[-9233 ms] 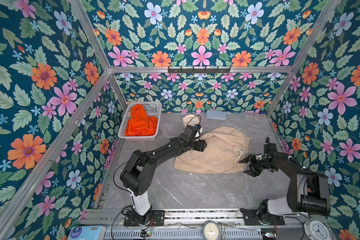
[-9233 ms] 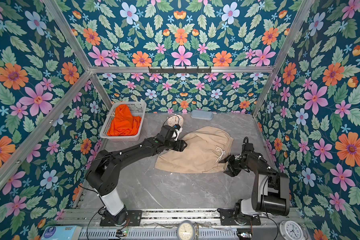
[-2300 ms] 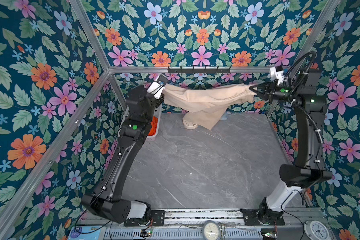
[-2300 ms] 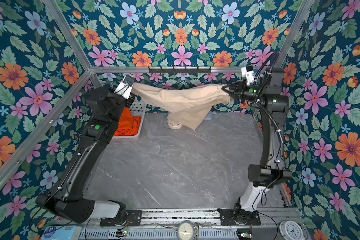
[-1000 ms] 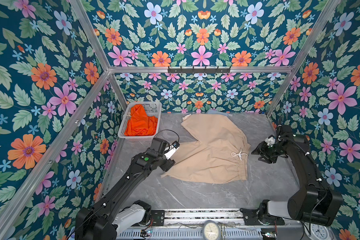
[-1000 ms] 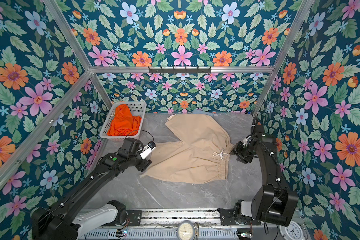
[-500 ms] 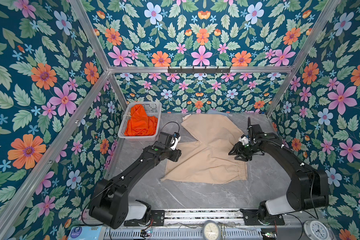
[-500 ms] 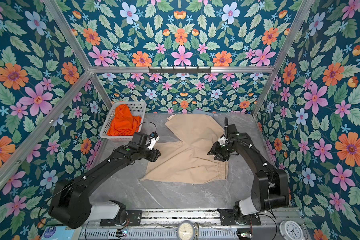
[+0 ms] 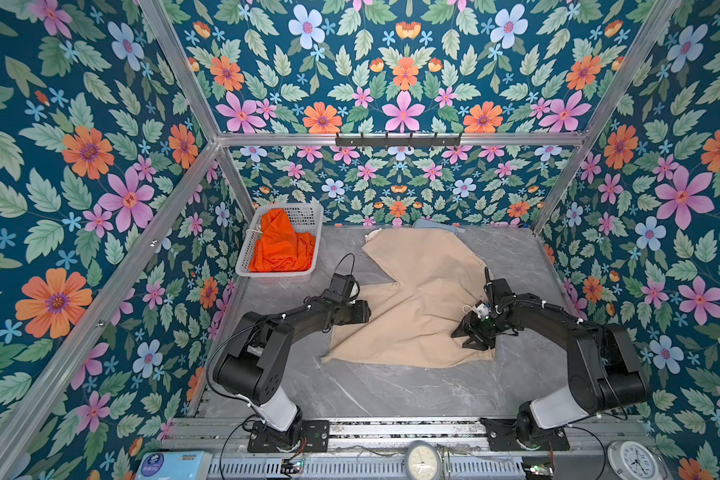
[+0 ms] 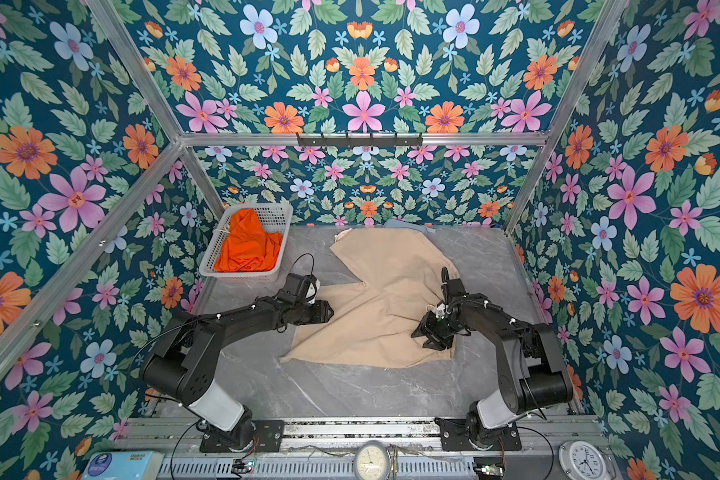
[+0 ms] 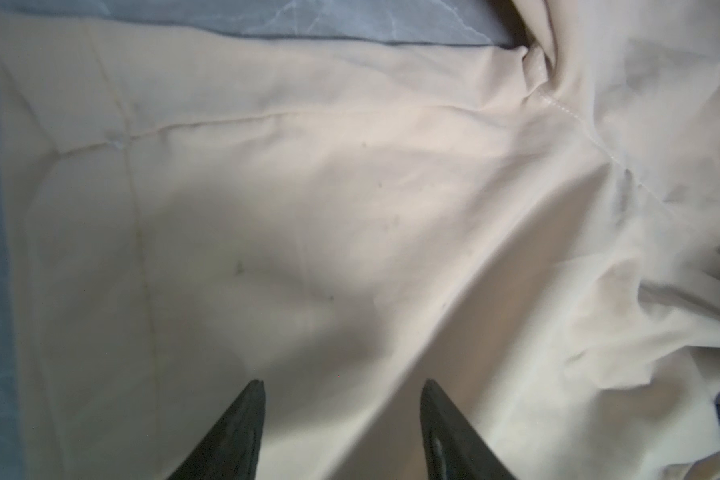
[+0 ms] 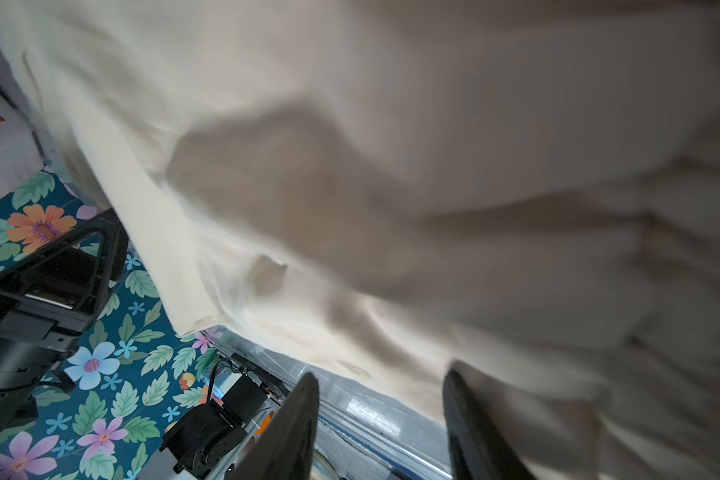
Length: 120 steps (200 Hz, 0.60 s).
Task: Fold and stack the shorts
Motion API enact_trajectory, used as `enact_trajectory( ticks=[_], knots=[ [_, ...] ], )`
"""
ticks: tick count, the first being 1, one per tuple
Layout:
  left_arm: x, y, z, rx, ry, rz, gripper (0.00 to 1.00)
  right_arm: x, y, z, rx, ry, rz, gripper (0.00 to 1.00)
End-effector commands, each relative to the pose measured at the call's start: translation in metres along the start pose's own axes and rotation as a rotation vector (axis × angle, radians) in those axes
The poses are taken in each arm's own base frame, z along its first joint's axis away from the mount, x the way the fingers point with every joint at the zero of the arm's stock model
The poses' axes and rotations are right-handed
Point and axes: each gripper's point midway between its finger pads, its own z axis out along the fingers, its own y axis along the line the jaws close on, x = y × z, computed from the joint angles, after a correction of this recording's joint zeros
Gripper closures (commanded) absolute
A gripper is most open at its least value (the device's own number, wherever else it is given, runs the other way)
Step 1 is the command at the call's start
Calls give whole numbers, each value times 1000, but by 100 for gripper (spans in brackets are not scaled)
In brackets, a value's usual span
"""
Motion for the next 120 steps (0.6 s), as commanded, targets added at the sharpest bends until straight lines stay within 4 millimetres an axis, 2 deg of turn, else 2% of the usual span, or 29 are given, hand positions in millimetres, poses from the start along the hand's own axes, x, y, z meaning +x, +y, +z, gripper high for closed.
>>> enact_trajectory(
  ticks=[1,22,42,86,102,120],
  knots=[
    [4,-1,-2,29,-21,-86,39,2,-19,-6,4,-17,54,51],
    [16,0,-11,6,-15,-72,40,8,-42,-22,55,-45,86,50],
    [12,-13,-28,25,-58,-33,39,17,-51,-48,121,-107,58,50],
    [-20,-32,-59,81,-191,-14,38,19,25,-102,-77,-299,-139,50],
    [-31,-32,-62,91,-229,-17,38,23,51,-105,-116,-313,-219,50],
    [-40,-28,-61,108,-254,-33,38,27,71,-93,-137,-297,-278,50]
  ],
)
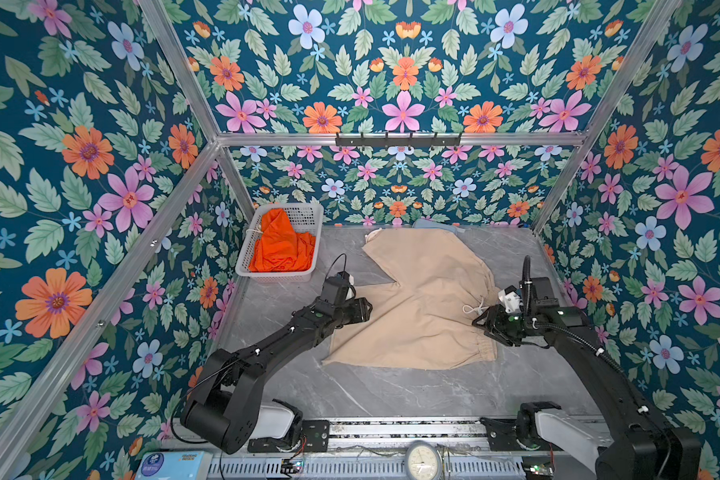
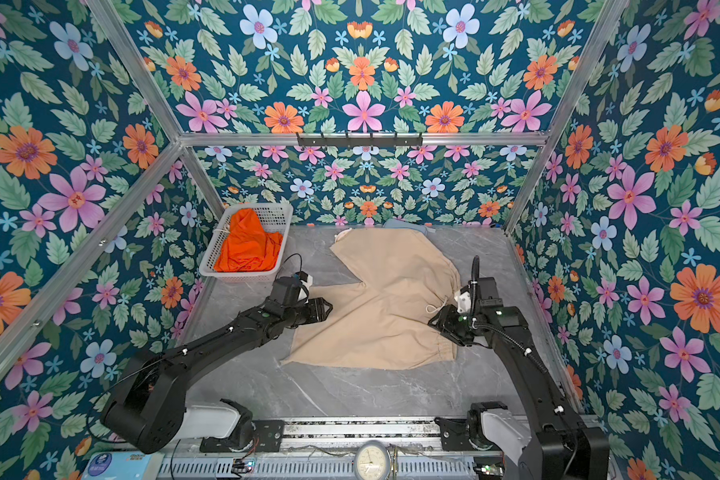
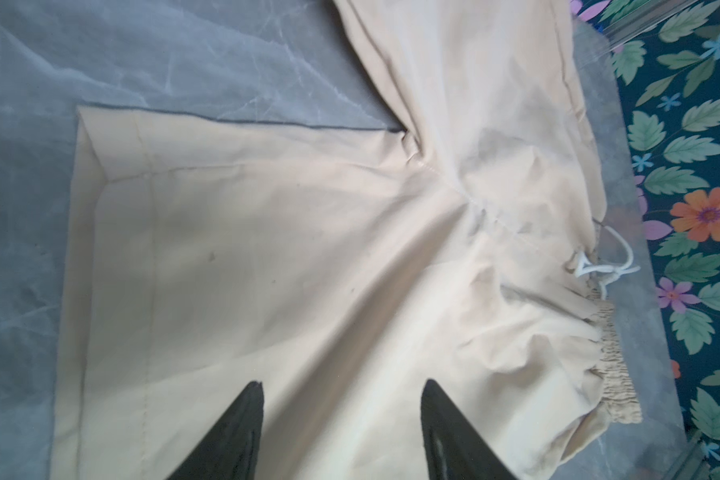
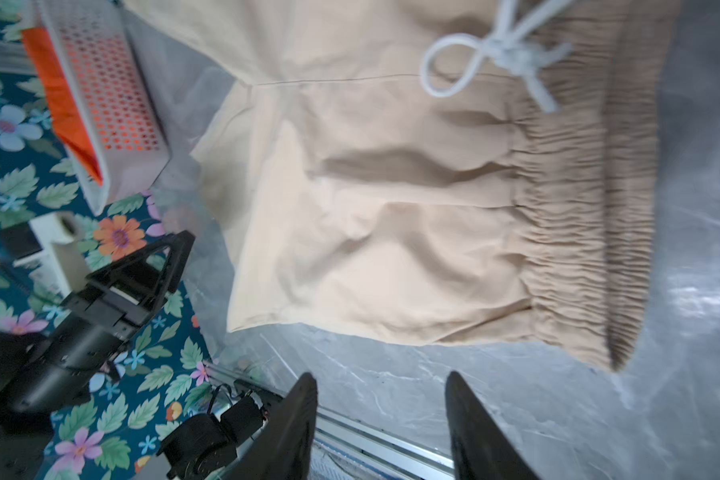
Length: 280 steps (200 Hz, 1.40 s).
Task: Fold and stack the shorts
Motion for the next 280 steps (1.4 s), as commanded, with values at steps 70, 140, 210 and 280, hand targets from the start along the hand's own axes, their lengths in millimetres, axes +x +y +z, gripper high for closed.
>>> enact_trajectory(
  ticks=[70,140,210,280],
  knots=[
    [-13,36,15,12,-50,-121,39,36,7,77,19,104,-82,50],
    [-19,74,48,-5,-26,-181,41,66,-58,103,176,206,66,49],
    [-48,85,52,8,-40,-126,41,49,-85,55,252,103,108,49],
    [-75,40,2,132,-171,-85,41,21,17,46,36,22,-108,49]
  ],
)
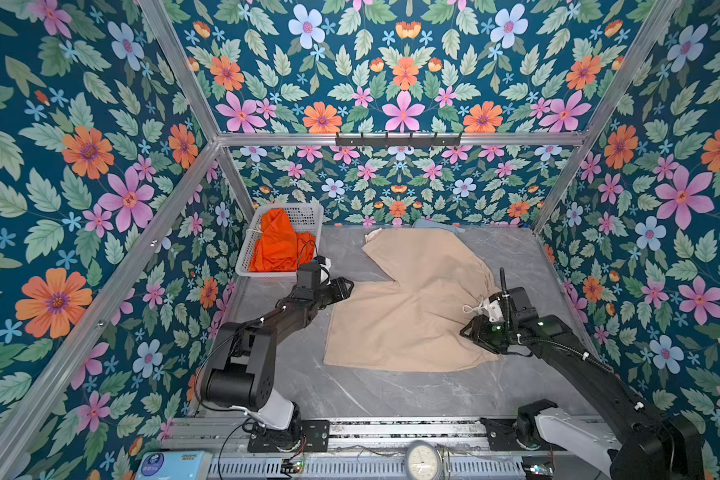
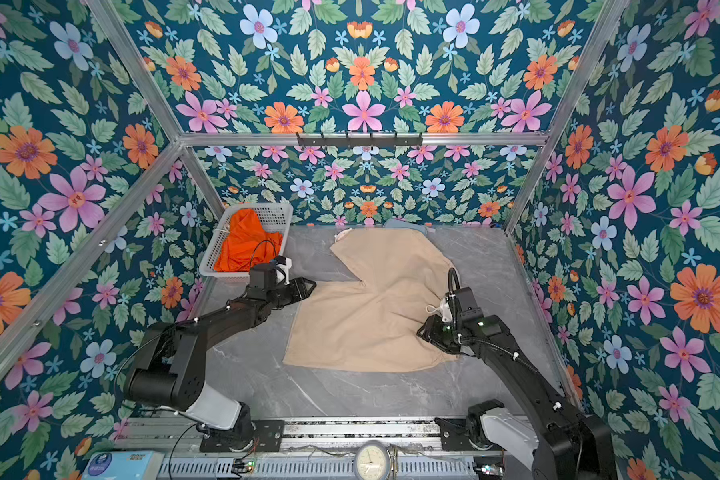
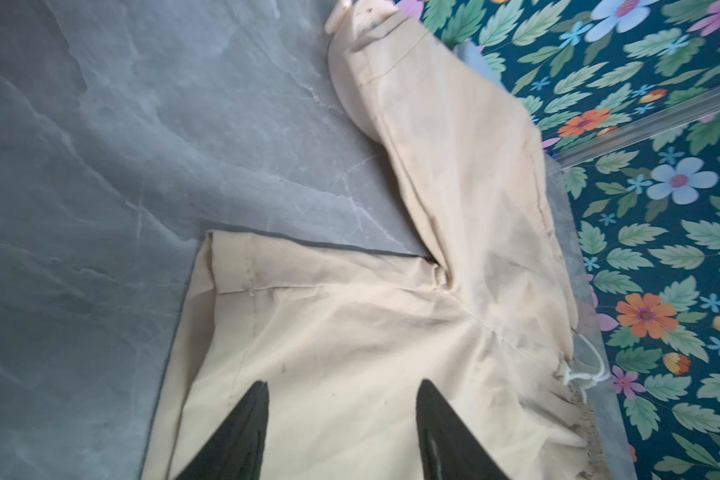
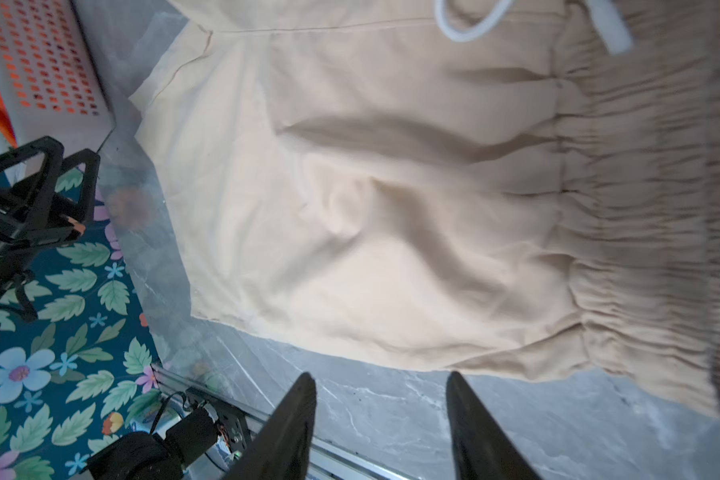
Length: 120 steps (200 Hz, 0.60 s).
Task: Fold and stack the shorts
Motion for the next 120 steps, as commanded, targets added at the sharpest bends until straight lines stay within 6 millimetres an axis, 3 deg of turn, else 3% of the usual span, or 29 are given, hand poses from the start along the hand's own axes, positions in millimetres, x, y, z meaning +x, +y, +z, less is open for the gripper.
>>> enact_trajectory(
  ticks=[1,26,46,65,120],
  knots=[
    [-1,-13,-7,47,-13,11,41,-5,24,7,-36,-2,-51,49],
    [8,-15,0,68,16,13,41,-8,41,27,-79,14,-65,50],
    [18,-14,10,75,40,6,41,-9,44,46,-108,35,-60,50],
    [24,-13,20,81,52,-10,41,-7,35,61,-93,59,-51,50],
    [44,17,43,-3,106,-16,42,10,-10,93,-10,117,35,50]
  ],
)
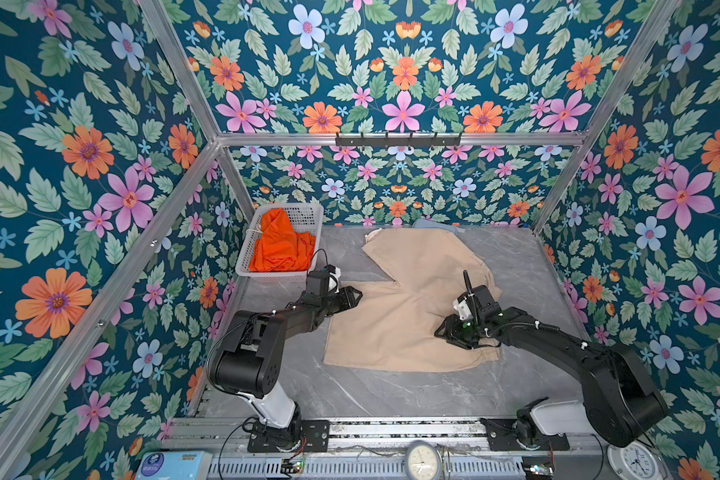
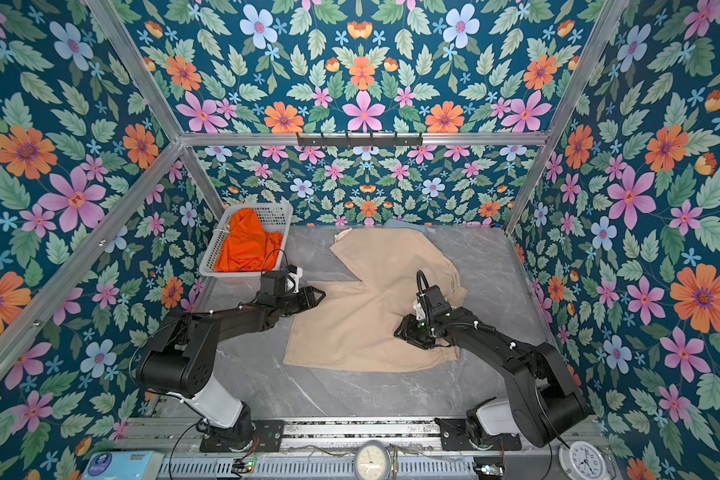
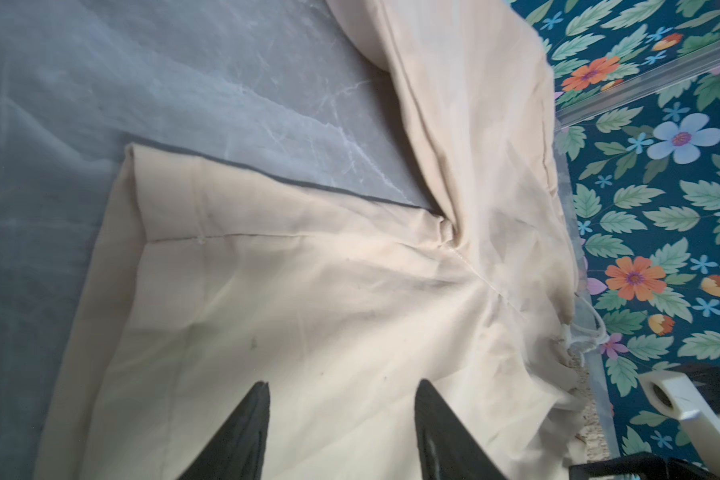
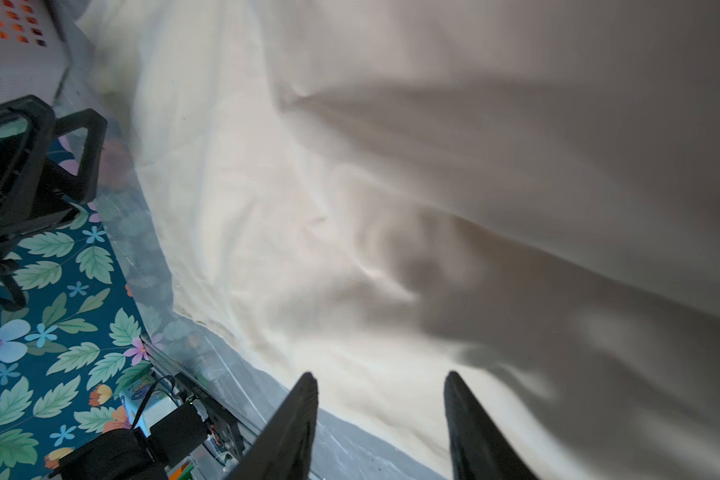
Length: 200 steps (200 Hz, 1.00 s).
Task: Fold and stack the shorts
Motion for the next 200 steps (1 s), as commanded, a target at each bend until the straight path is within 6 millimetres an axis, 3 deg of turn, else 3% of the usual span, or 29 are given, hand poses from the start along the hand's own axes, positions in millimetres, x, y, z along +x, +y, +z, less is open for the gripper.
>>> enact_trajectory(
  ticks=[1,36,71,110,127,159,179,200],
  knots=[
    [-5,6,7,-19,-17,19,42,-2,-11,7,-2,-14,44,50],
    [13,24,13,-69,22,-16,43,13,-47,5,46,2,144,50],
    [42,44,0,-136,57,-36,43,34,-75,-5,107,24,191,50],
    [74,62,-26,-210,72,-56,43,47,-68,-12,77,43,170,49],
    [79,64,-38,-234,58,-66,42,49,-60,-16,67,28,150,49],
    [52,43,-62,-202,-55,-51,42,38,-38,-39,14,-48,107,49],
    [27,21,-71,-164,-109,-12,42,19,-20,-64,-6,-116,53,48],
    [10,-4,-68,-94,-115,15,42,-6,-10,-82,-30,-156,33,47]
  ],
)
